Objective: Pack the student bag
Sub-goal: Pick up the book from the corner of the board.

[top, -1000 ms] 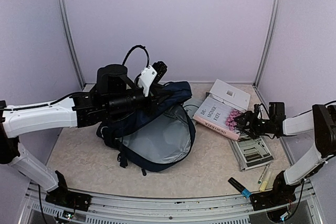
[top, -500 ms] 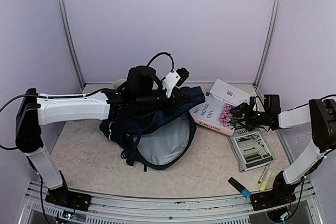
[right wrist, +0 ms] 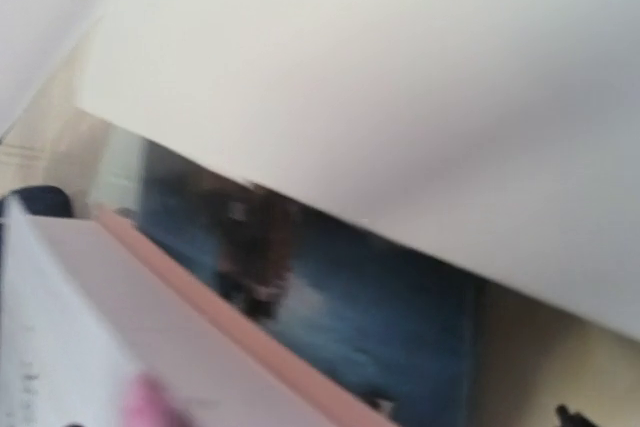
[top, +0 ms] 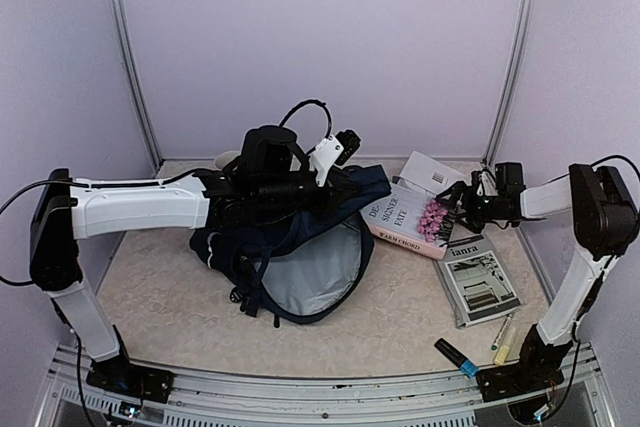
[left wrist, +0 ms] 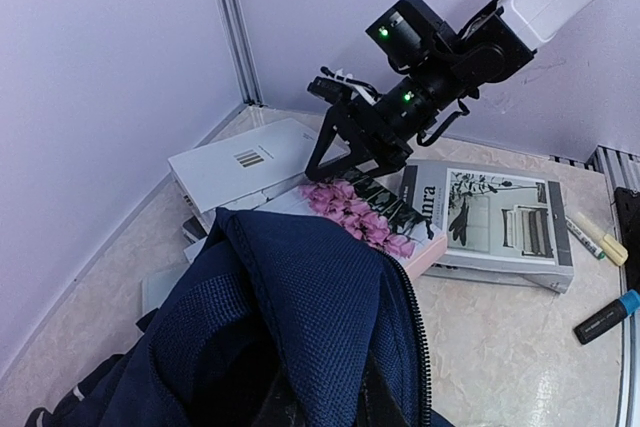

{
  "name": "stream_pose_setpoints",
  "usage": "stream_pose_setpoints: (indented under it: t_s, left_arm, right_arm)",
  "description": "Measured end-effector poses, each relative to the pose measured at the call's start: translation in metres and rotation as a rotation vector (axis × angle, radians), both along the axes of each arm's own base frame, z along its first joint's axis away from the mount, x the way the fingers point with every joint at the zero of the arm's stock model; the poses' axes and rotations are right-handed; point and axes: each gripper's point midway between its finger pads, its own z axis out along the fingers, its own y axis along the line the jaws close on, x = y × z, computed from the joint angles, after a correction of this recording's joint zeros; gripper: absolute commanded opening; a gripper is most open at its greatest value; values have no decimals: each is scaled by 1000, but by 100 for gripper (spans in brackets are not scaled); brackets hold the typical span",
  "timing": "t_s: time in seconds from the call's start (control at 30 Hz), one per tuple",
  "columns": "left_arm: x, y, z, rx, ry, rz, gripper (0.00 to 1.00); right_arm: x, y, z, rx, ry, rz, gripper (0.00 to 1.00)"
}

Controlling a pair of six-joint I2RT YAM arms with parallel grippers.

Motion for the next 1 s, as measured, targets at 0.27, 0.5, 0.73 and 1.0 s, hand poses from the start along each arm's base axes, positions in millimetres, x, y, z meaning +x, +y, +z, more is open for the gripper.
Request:
stream_pose_setpoints:
  t_s: [0.27, 0.5, 0.73, 1.0]
  left_arm:
    - [-1, -5, -13, 15, 18, -21, 0]
    - [-1, -8, -20, 22, 28, -31, 0]
    - [-1, -8, -20, 22, 29, -33, 0]
    - [-1, -8, -21, 22, 28, -32, 0]
  right_arm:
    - [-13, 13, -19, 53, 50, 41, 97]
    - [-22, 36, -12, 184, 30, 129, 88]
    - [-24, 52, 13, 218, -25, 175, 81]
    - [-42, 81, 48, 225, -109, 240, 78]
